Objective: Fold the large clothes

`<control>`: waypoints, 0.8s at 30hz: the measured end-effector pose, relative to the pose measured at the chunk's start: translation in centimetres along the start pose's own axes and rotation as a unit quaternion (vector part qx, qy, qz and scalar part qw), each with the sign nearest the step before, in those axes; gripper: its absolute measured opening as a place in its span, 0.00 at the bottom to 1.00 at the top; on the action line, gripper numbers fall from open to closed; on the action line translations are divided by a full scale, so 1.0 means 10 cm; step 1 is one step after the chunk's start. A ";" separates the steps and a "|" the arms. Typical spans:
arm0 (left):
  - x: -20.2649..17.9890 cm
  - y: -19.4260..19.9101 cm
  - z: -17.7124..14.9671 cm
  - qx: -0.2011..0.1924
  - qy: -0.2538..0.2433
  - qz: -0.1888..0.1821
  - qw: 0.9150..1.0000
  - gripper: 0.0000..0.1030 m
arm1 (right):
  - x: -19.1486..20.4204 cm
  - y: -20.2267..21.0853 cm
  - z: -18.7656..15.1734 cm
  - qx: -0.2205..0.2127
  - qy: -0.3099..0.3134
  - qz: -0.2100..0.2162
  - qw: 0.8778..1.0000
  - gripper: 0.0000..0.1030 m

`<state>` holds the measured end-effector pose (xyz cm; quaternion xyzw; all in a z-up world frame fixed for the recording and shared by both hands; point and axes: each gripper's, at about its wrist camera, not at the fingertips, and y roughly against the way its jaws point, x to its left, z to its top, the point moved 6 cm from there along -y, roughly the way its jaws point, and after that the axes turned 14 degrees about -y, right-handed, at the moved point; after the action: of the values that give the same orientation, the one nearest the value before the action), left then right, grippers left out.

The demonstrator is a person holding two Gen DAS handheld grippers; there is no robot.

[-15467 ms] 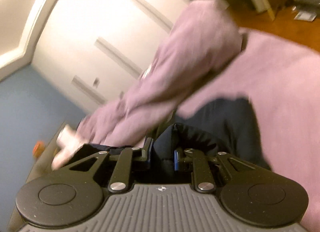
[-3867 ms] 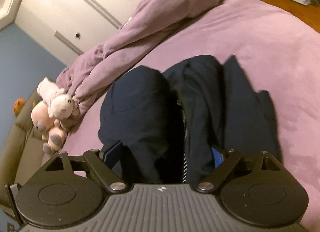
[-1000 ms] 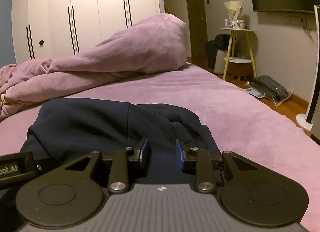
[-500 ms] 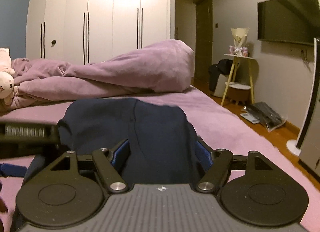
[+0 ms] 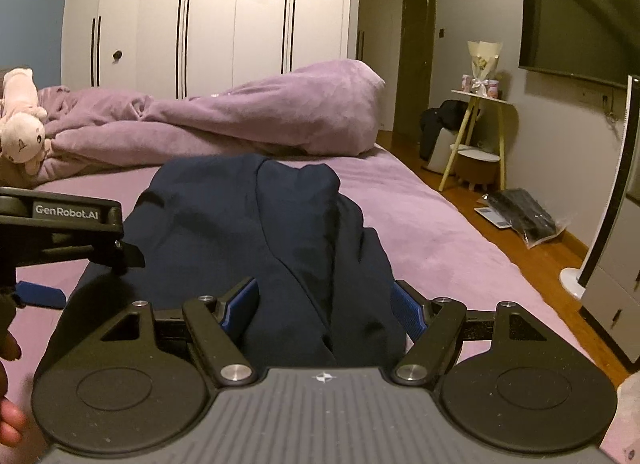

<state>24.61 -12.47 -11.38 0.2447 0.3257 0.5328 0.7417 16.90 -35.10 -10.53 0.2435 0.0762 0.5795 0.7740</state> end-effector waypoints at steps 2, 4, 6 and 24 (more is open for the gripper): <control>0.01 0.10 -0.05 0.004 -0.007 -0.014 1.000 1.00 | -0.03 0.06 -0.02 0.008 0.003 -0.003 1.000 0.71; 0.04 0.22 -0.13 0.010 -0.021 -0.041 0.999 1.00 | -0.04 0.10 -0.06 0.017 0.017 -0.020 1.000 0.72; 0.10 0.33 -0.23 0.015 -0.034 -0.064 0.997 1.00 | -0.05 0.09 -0.09 0.024 0.028 -0.024 0.999 0.72; -0.09 0.18 -0.76 0.088 -0.120 -0.044 0.988 0.94 | -0.80 0.29 -0.35 0.184 -0.368 0.122 0.903 0.50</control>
<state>17.64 -12.70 -15.00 0.3569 0.2905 0.4358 0.7735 10.43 -40.97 -13.58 0.5847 -0.1390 0.5141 0.6120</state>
